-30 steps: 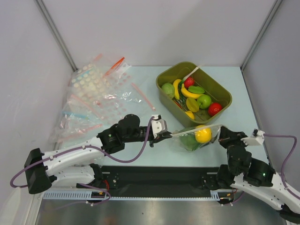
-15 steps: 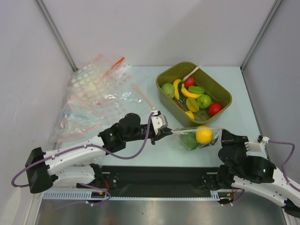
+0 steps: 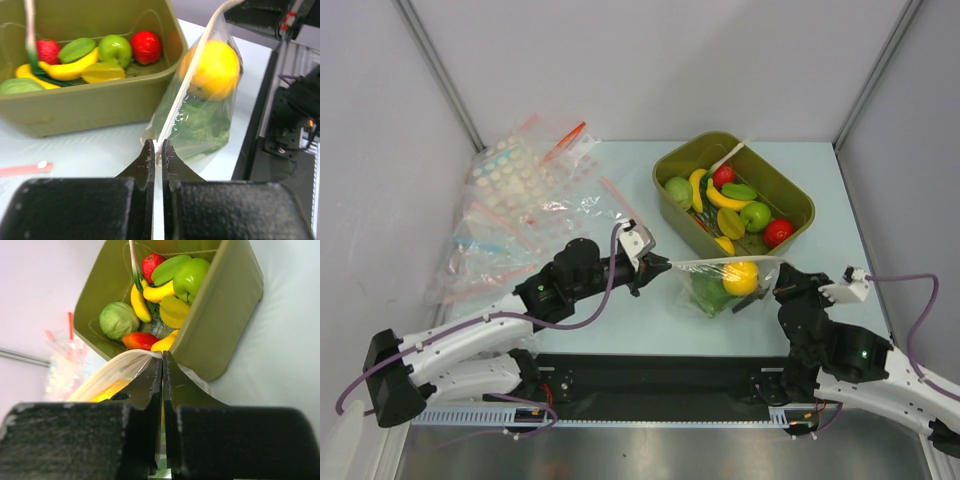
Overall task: Place the food in the zip-top bag and seal the zipper
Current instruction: Zip the zipper food storage bag at the center of the board, then place the zipper food storage bag at the center of the board.
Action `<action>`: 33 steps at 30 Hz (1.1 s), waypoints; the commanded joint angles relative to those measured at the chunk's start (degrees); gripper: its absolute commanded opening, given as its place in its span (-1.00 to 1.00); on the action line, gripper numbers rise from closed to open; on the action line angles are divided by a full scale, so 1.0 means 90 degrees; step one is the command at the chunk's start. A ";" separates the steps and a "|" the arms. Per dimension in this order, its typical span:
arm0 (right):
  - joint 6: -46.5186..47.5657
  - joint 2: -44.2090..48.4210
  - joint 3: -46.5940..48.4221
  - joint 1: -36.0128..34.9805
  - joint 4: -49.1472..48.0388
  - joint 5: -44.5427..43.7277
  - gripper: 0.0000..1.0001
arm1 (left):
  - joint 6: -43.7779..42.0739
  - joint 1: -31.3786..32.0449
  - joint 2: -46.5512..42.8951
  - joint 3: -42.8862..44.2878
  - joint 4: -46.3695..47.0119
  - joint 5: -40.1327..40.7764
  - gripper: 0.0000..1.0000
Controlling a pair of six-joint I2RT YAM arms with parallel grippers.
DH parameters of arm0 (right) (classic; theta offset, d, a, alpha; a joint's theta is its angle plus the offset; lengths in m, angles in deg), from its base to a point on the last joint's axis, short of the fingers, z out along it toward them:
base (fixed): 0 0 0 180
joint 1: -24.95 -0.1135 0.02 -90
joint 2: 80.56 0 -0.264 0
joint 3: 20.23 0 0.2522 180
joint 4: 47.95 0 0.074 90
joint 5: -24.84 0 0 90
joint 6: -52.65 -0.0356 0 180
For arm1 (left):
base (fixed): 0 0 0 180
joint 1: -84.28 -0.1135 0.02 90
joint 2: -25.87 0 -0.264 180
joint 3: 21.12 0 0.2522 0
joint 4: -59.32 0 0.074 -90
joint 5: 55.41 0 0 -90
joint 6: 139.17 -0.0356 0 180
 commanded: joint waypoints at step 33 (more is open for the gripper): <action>0.4339 -0.0711 -0.0277 0.0891 -0.3668 0.2509 0.99 | 0.2320 -0.0760 -0.2758 -0.0948 -0.0279 0.3881 1.00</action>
